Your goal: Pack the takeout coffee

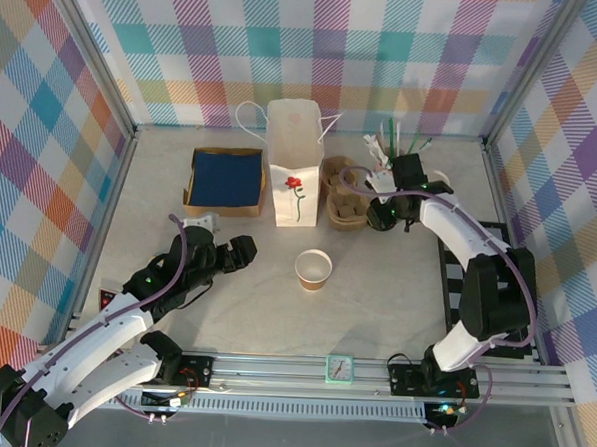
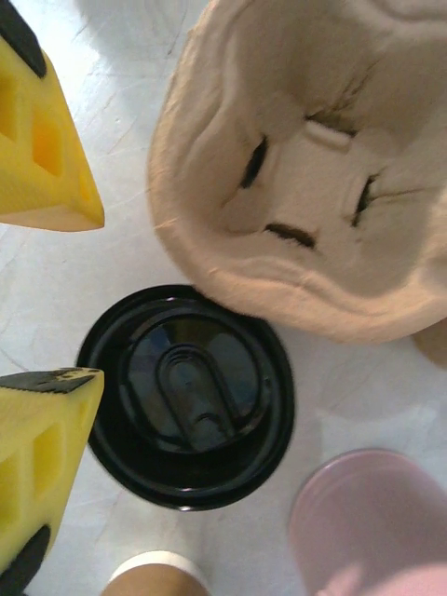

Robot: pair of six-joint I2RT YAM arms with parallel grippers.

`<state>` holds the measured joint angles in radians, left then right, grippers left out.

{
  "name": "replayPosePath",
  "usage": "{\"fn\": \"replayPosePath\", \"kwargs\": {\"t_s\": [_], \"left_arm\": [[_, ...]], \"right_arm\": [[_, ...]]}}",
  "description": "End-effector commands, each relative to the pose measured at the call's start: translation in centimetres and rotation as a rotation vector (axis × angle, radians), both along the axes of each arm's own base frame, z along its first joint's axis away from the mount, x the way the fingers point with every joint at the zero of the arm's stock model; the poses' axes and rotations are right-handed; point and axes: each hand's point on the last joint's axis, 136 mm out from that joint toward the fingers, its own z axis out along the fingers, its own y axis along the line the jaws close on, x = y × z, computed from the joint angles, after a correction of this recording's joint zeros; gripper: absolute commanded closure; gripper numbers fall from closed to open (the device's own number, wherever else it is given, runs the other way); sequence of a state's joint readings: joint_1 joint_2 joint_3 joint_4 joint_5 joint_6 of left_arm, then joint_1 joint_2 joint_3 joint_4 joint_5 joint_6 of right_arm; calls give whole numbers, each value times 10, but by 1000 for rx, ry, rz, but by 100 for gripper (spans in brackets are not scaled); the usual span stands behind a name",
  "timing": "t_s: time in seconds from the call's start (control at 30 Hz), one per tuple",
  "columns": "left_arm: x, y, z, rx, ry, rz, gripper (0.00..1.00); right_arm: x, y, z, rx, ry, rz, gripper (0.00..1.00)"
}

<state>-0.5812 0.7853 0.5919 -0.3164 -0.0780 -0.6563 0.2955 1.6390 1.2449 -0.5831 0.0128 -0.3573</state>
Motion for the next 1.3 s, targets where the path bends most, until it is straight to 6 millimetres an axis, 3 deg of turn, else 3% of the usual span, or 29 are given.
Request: {"fn": "replayPosePath", "kwargs": {"t_s": [0.0, 0.3, 0.67, 0.8, 0.97, 1.13, 1.27], "left_arm": [[1, 3, -2, 36, -2, -1, 17], [-1, 5, 3, 31, -11, 7, 17], [-1, 4, 5, 28, -13, 2, 17], [-4, 9, 10, 34, -28, 6, 17], [-6, 11, 13, 40, -43, 4, 17], [-5, 8, 7, 47, -32, -11, 17], [-5, 7, 4, 47, -31, -15, 17]], "right_arm": [[5, 21, -3, 11, 12, 70, 57], [1, 37, -10, 13, 28, 105, 59], [5, 51, 9, 90, 5, 114, 59], [4, 45, 24, 76, -33, 105, 54], [2, 16, 36, 53, -71, 62, 47], [-2, -14, 22, -5, -55, 34, 44], [-5, -17, 0, -37, 4, 74, 43]]}}
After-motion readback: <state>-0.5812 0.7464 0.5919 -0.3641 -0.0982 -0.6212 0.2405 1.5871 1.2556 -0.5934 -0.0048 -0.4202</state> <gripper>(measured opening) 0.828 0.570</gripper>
